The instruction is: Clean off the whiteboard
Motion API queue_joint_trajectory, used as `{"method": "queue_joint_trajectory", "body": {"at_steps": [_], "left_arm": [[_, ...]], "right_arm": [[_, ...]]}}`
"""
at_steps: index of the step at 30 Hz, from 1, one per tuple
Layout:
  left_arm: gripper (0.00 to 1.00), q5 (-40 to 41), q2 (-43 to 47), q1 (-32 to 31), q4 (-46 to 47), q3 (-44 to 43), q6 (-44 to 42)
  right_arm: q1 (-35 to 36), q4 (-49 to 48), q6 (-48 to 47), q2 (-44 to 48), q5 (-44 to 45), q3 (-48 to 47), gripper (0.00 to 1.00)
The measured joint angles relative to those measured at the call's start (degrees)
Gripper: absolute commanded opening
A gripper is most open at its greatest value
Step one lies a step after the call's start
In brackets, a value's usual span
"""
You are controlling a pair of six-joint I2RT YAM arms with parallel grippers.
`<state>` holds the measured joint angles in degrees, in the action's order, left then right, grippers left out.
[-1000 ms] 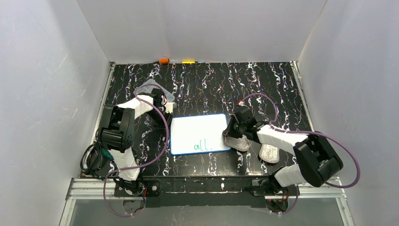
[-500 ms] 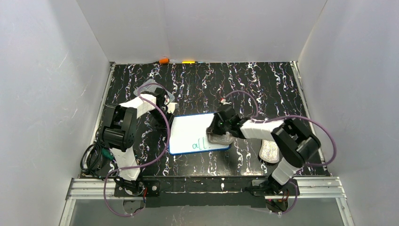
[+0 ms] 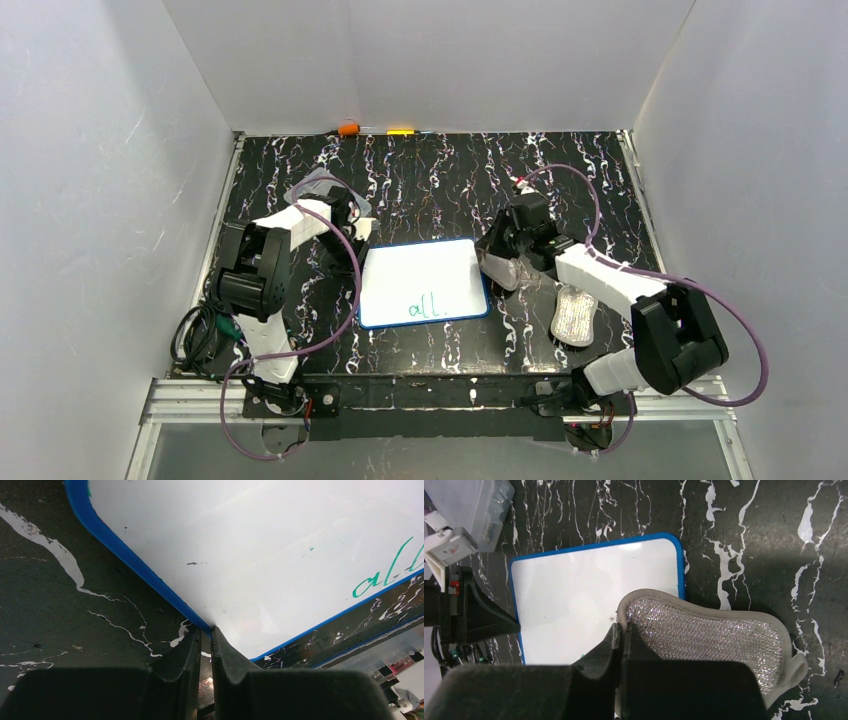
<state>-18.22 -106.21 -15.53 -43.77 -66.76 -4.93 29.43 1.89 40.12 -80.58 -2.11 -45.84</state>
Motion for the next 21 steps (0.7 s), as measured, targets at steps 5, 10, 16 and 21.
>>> {"method": "queue_joint_trajectory", "body": {"at_steps": [5, 10, 16, 21], "left_arm": [[0.09, -0.22, -0.09, 0.09, -0.02, -0.02, 0.02], [0.08, -0.42, -0.2, 0.2, -0.07, -0.07, 0.04], [0.06, -0.9, -0.37, 0.42, -0.15, -0.11, 0.07], [0.04, -1.03, -0.63, 0.48, -0.42, -0.39, 0.09]], "right_arm": [[0.35, -0.9, 0.0, -0.48, -2.25, 3.06, 0.01], [3.06, -2.78, 1.18, -4.44, -3.39, 5.49, 0.01], [10.14, -10.32, 3.85, -10.86, -2.36, 5.27, 0.01], [16.98, -15.3, 5.35, -17.64, -1.97, -0.04, 0.01]]}}
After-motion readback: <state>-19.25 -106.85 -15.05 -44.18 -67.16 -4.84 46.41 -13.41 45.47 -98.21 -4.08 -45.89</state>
